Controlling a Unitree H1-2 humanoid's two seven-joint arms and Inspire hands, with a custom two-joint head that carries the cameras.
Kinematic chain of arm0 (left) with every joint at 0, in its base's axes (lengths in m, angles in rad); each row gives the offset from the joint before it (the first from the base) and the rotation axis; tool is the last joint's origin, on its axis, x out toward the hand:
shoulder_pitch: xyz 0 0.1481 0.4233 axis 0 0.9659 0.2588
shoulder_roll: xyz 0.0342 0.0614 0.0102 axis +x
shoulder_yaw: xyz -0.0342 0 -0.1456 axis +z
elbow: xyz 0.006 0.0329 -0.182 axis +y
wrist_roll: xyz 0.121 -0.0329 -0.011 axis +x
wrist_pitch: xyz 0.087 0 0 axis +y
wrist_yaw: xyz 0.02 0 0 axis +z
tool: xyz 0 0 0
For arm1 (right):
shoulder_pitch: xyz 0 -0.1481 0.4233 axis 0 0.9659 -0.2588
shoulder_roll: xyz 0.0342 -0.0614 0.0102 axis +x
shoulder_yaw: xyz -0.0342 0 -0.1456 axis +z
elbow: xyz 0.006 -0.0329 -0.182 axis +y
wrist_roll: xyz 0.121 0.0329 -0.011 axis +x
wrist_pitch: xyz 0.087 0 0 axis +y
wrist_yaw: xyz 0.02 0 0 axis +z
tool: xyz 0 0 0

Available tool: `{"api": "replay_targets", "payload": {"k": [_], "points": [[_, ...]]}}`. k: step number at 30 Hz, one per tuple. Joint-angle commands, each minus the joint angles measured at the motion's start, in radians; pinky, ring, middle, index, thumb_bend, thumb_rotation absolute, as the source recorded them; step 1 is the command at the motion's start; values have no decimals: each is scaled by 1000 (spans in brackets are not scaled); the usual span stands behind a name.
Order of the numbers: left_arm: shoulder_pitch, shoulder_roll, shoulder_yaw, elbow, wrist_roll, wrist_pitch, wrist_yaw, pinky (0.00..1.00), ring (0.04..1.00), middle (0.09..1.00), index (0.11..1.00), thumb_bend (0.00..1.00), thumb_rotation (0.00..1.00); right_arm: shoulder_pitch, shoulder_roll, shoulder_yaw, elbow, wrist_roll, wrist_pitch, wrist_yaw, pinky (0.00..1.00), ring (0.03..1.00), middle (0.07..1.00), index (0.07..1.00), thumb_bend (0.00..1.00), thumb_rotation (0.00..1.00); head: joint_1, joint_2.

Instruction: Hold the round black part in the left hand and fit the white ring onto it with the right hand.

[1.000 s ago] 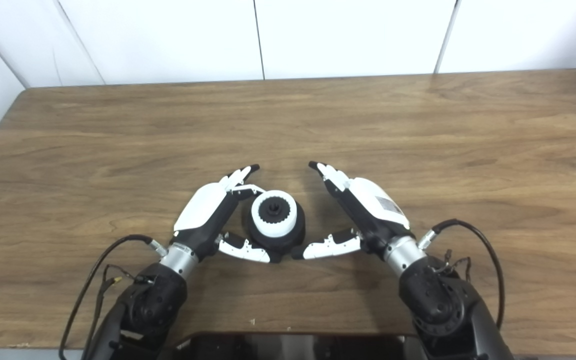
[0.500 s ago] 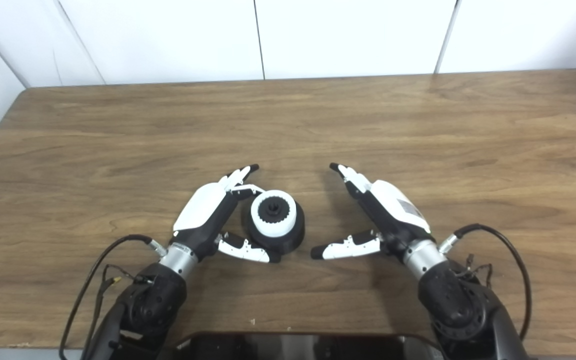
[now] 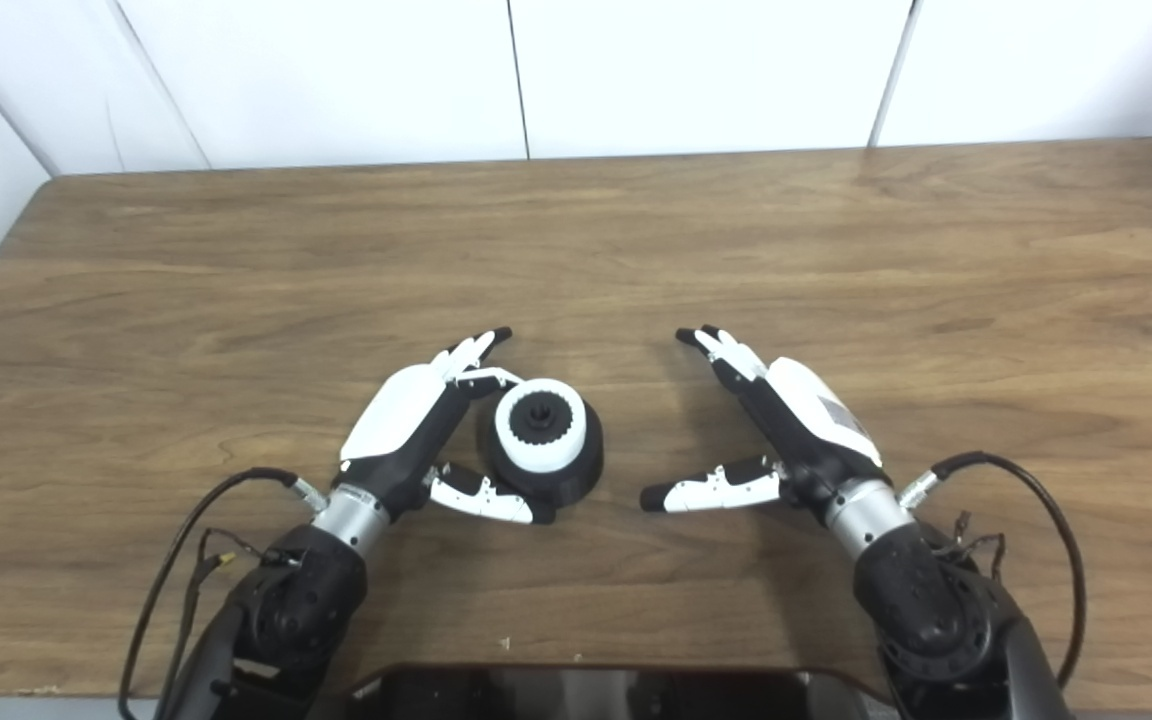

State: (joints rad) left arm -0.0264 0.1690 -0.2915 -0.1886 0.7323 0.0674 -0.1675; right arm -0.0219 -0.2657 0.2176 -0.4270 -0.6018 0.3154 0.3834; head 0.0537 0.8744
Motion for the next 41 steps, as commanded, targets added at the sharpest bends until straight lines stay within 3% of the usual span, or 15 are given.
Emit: {"api": "replay_targets", "payload": {"k": [1,10,13,25,36,41], "points": [[-36,6,10,-24,-5,-5,15,1000,1000,1000,604,945,366,-22,2,-8,-43,5,-13,-22,979,1000,1000,947,1000,434,1,0],[-39,7,10,-30,-7,0,1,1000,1000,1000,626,954,375,-22,4,-2,-42,0,-11,-20,976,1000,1000,945,1000,436,-1,2],[-43,11,9,-36,-12,2,-15,1000,1000,1000,693,997,401,-22,7,-1,-43,1,-9,-20,986,1000,1000,944,1000,429,-3,3],[-52,22,-3,-51,-11,16,-56,964,1000,1000,893,1000,469,-23,11,-1,-46,-4,-4,-18,988,1000,1000,952,1000,433,-3,8],[-48,25,-2,-48,-21,19,-56,955,1000,1000,986,1000,513,-23,13,2,-43,-2,-13,-20,982,1000,1000,972,1000,439,-3,8],[-45,26,4,-61,-30,17,-54,964,1000,1000,968,1000,484,-21,22,-2,-45,2,-16,-29,967,1000,1000,981,1000,446,-2,6]]}}
